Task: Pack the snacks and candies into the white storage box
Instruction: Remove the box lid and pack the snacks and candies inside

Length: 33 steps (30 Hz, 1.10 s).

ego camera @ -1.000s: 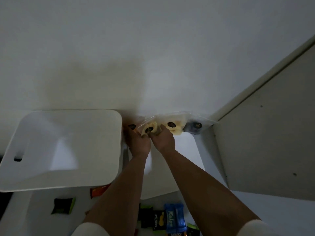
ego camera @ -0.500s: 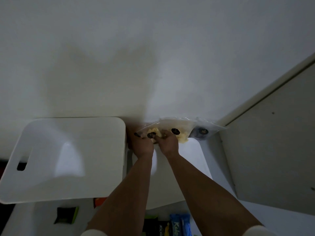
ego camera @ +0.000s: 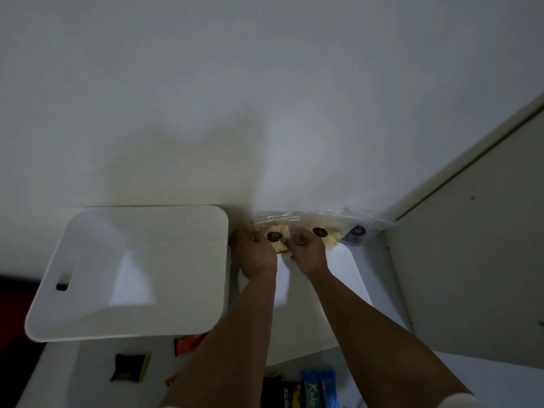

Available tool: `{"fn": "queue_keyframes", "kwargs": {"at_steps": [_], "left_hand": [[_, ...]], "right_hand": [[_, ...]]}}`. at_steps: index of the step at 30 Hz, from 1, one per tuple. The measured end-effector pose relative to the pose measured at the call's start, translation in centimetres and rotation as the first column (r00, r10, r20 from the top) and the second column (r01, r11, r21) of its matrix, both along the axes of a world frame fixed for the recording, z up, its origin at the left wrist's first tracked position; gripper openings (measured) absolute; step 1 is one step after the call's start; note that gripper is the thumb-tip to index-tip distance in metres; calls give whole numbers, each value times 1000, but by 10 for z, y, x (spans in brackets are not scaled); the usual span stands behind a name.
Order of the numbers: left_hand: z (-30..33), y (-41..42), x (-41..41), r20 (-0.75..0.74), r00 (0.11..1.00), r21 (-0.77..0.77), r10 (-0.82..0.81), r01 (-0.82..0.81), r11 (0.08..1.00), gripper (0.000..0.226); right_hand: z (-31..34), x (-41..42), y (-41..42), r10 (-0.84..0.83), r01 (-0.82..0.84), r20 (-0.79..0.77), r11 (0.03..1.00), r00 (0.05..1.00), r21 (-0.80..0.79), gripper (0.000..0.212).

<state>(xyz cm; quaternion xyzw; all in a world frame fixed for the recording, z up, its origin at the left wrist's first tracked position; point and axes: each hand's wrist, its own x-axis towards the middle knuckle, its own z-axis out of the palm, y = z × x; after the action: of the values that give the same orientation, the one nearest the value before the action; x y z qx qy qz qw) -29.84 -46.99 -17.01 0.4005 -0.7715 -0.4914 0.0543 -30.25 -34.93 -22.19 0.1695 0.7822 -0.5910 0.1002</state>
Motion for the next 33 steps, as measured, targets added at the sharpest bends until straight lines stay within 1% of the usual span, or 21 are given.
{"fn": "queue_keyframes", "kwargs": {"at_steps": [1,3,5,9,13,17,19,20,22,24,25,28,31,33], "left_hand": [[8,-1,3,-30,999,5,-18,18,1000,25],[27,-2,10,-61,996,-19,-72,71,997,26],[45,-4,16,-59,990,-65,-125,121,991,26],[82,-12,32,-68,982,-135,-176,166,977,20],[111,-22,47,-90,974,-87,-209,202,976,15],[143,-34,58,-146,957,-68,-251,244,967,12],[159,-46,61,-192,944,-79,-269,259,963,12],[167,-56,62,-218,937,-80,-272,261,962,12],[181,-80,65,-248,930,-83,-271,259,962,11],[189,-110,66,-267,929,-107,-256,236,966,12],[190,-127,67,-268,933,-120,-241,215,969,13],[182,-182,69,-225,957,-162,-183,148,976,15],[159,-236,71,-187,973,-185,-132,97,978,17],[140,-264,73,-151,985,-176,-87,60,983,22]], "right_hand": [[4,1,1,0,0,-19,1000,1000,-14,41],[13,4,2,-5,4,-49,1000,999,-16,38],[29,8,1,-20,19,-71,1000,997,-19,33],[63,22,2,-25,19,-135,999,991,-39,35],[98,39,3,-48,40,-162,998,986,-53,30],[155,62,-6,-69,61,-208,997,976,-44,22],[181,69,-16,-45,31,-216,997,975,-66,28],[194,71,-24,-21,7,-246,998,969,-58,30],[215,72,-44,36,-41,-313,999,949,-9,23],[230,69,-68,80,-72,-331,997,940,37,14],[234,66,-81,95,-81,-326,995,941,55,10],[231,52,-122,131,-118,-266,991,955,67,11],[218,42,-166,134,-130,-137,991,982,37,23],[204,37,-194,131,-130,-47,991,990,23,25]]}}
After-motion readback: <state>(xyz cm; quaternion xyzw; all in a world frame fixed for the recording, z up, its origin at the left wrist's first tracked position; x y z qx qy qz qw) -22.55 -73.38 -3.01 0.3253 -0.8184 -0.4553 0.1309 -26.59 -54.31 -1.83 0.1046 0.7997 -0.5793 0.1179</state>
